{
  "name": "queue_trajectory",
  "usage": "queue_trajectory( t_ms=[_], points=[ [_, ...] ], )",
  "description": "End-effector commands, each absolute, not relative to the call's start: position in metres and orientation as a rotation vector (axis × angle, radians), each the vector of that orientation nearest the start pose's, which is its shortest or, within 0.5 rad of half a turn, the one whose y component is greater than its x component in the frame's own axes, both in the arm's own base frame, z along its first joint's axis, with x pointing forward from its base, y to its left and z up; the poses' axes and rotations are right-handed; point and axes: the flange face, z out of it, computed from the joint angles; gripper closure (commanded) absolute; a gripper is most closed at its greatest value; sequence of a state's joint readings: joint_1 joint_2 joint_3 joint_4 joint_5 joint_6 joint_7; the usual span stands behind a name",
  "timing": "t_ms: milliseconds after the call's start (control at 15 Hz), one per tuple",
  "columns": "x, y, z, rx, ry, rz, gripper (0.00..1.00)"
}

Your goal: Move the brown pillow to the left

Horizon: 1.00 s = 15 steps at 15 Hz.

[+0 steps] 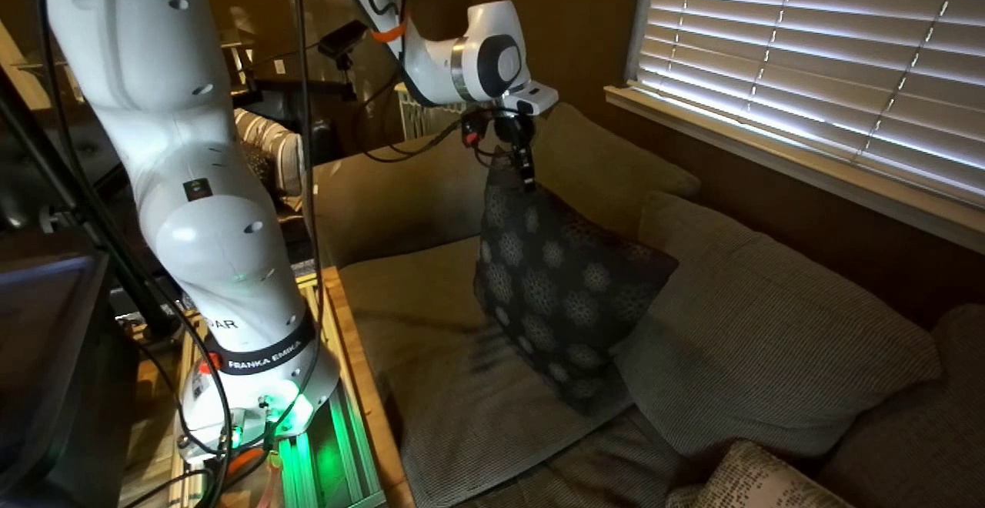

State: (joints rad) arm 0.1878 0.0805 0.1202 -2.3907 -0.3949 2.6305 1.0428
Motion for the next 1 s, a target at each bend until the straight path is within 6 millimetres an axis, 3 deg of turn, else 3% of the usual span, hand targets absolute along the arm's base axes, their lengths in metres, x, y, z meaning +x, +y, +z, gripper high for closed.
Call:
queue_trajectory(
  t_ms=[0,400,600,733,933],
  points=[
    [0.488,0.19,0.311,-3.075,0.586,-0.552,0.99],
    [0.468,0.235,0.308,-3.005,0.442,-0.597,0.99],
    [0.476,0.252,0.312,-2.933,0.413,-0.633,0.99],
    [0.487,0.255,0.312,-2.9,0.424,-0.652,0.69],
    [0.505,0.257,0.33,-2.835,0.437,-0.718,0.5]
  ],
)
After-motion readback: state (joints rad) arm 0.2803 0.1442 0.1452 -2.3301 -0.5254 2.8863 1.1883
